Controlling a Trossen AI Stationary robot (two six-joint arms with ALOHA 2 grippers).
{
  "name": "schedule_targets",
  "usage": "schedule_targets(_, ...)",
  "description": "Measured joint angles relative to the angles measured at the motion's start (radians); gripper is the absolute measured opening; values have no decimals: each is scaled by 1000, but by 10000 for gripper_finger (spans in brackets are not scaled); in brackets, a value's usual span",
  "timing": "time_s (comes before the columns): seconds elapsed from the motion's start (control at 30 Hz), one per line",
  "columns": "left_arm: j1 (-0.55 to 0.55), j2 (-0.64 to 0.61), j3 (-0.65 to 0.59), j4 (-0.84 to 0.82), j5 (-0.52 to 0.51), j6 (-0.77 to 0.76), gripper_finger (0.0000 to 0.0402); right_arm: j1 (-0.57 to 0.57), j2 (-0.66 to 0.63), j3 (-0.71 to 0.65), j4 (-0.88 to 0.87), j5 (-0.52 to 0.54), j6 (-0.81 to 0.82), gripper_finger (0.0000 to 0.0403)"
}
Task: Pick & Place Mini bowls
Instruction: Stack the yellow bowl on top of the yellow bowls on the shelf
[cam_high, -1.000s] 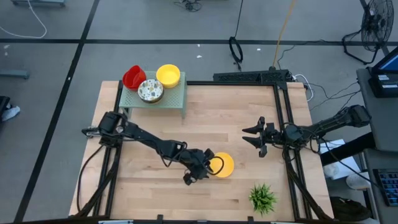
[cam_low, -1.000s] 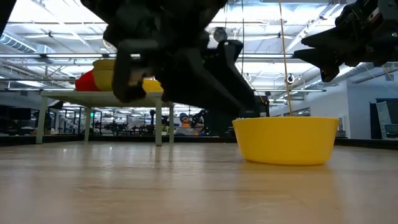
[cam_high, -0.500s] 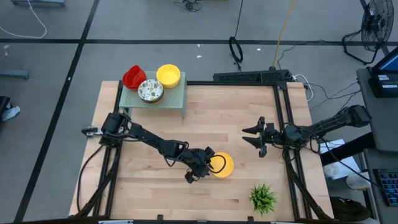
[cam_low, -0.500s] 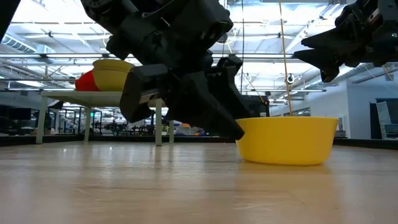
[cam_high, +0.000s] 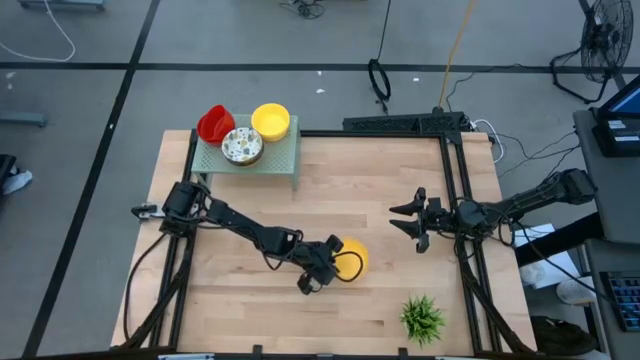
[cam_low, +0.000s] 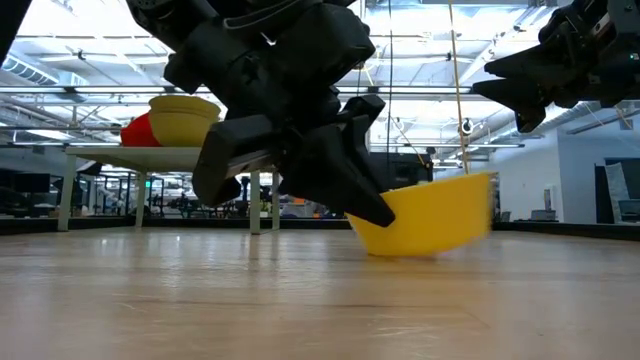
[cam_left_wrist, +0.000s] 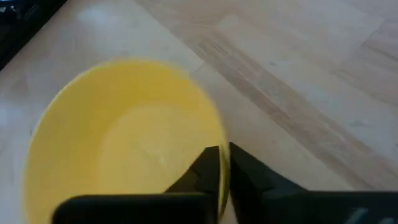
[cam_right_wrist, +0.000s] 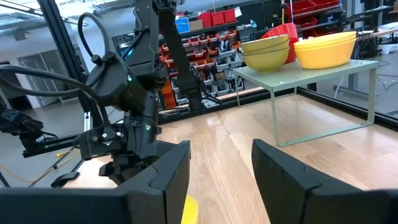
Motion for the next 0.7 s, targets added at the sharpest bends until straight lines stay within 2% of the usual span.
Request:
schedule_targets(0.07,1,0,0,0,-2,-20,10,0,0,0,0,0,0,160)
schedule_targets(0.23,1,-13,0,27,-2,-97,17,0,0,0,0,0,0,161)
schedule_targets(0.37,1,-76,6,39,-10,-115,6,0,0,0,0,0,0,161)
schedule_targets(0.57,29,-232,15,37,-159,-120,16,0,0,0,-2,0,0,162)
schedule_targets(0.7,80,-362,15,-11,-272,-105,7,0,0,0,-8,0,0,160)
